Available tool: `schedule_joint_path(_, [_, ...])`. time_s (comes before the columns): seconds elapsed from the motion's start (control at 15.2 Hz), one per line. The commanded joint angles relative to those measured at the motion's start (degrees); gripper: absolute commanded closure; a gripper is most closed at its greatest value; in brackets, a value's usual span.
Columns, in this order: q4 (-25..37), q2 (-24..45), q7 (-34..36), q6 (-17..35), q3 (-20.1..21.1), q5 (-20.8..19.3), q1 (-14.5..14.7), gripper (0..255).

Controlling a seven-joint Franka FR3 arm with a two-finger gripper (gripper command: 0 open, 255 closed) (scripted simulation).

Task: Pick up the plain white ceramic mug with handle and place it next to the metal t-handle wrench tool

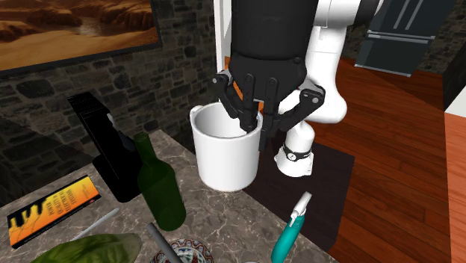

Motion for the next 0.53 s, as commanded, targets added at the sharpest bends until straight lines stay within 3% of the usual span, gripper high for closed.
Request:
schedule_joint_path(0.0, [-2.2, -0.6, 0.1, 1.7, 0.0, -0.1, 0.0, 255])
schedule_joint_path(0.46, [-9.6, -2.3, 0.3, 7.3, 0.1, -0.4, 0.0, 255])
